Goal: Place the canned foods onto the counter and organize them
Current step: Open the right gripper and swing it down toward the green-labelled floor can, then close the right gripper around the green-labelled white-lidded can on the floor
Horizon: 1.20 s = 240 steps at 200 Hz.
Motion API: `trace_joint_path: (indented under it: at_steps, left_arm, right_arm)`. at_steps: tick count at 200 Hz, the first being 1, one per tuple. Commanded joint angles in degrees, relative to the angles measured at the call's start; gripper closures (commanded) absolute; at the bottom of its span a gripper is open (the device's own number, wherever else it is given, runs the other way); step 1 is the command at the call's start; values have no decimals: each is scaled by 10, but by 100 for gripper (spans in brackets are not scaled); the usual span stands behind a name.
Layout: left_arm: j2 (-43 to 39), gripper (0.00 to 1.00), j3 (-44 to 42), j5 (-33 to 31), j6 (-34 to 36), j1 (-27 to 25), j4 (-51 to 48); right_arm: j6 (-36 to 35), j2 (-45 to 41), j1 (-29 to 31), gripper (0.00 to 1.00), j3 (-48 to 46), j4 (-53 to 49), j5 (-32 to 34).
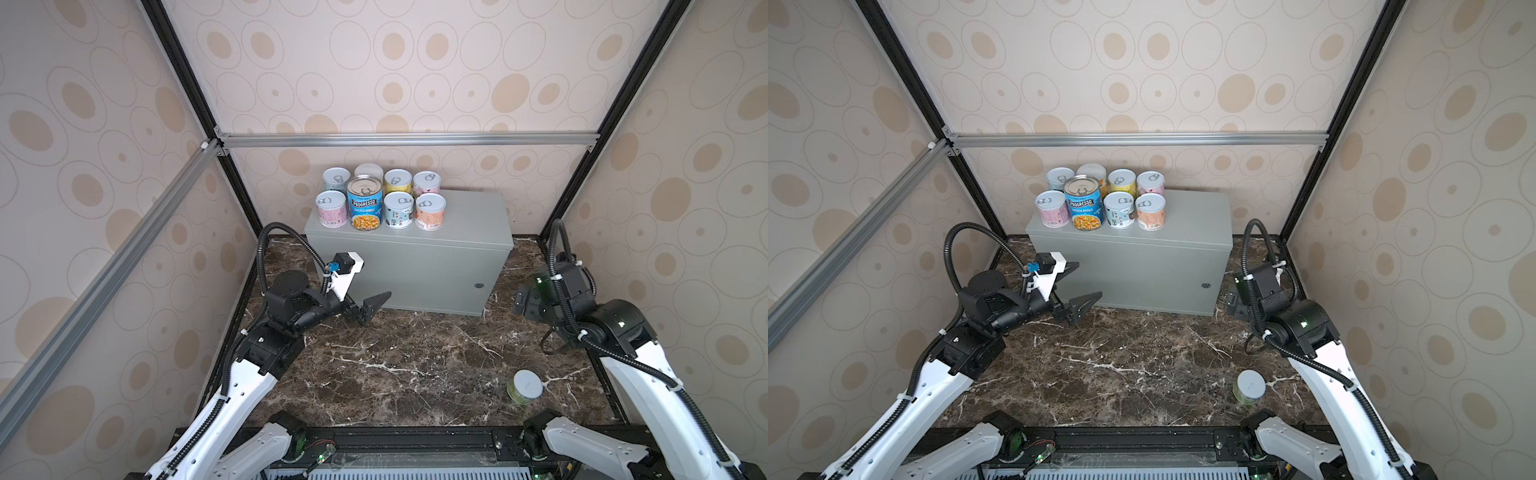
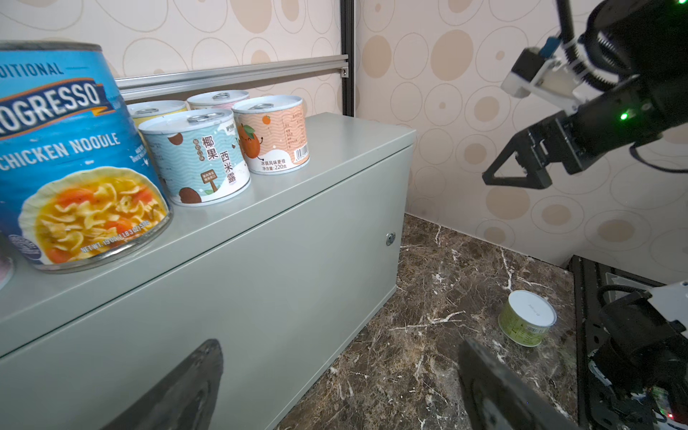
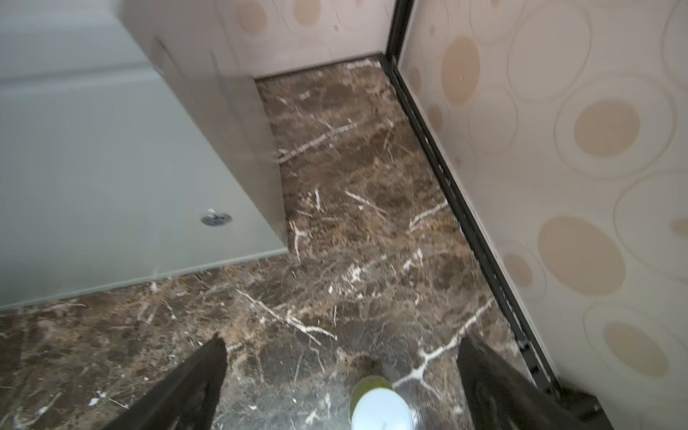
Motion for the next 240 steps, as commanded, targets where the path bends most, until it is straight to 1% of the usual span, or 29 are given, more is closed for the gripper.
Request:
trace_joint_path:
  at_steps: [1, 25, 40, 57, 72, 98, 128, 145, 148, 152, 176, 210, 224, 240]
  left_arm:
    - [-19, 2, -5, 11, -5, -5, 26]
    - [-23, 2, -11, 12, -5, -4, 29]
    - [-25, 2, -12, 12, -6, -5, 29]
    - [-23, 2, -13, 13, -6, -4, 32]
    - [-20, 2, -14, 15, -8, -4, 33]
    - [-16, 2, -15, 19, -10, -4, 35]
    - [-15, 2, -16, 13, -8, -5, 32]
    - [-12, 2, -16, 11, -6, -4, 32]
    - [-12, 2, -16, 11, -6, -4, 32]
    - [-11, 2, -15, 10, -5, -4, 32]
    - [-7, 2, -15, 9, -3, -4, 32]
    - [-4, 2, -14, 7, -2, -4, 30]
    - [-4, 2, -15, 5, -2, -5, 29]
    - [-5, 2, -16, 4, 0, -4, 29]
  right_arm:
    - [151, -24, -8, 0, -51, -64, -5]
    - [258, -74, -8, 0, -150, -54, -44]
    - [300, -103, -10, 0, -218, -29, -78]
    - [328, -114, -11, 0, -272, -12, -101]
    - [338, -103, -12, 0, -305, 0, -112]
    - [329, -66, -24, 0, -357, 56, -164]
    - [314, -41, -79, 0, -418, 133, -229]
    - [310, -32, -89, 0, -436, 155, -235]
    - [308, -28, -106, 0, -437, 156, -234]
    - [307, -26, -108, 0, -438, 157, -232]
    - [301, -7, -113, 0, -438, 159, -210]
    - [285, 20, -118, 0, -443, 186, -227]
    - [279, 29, -119, 3, -442, 192, -231]
    - [256, 33, -119, 15, -445, 226, -253]
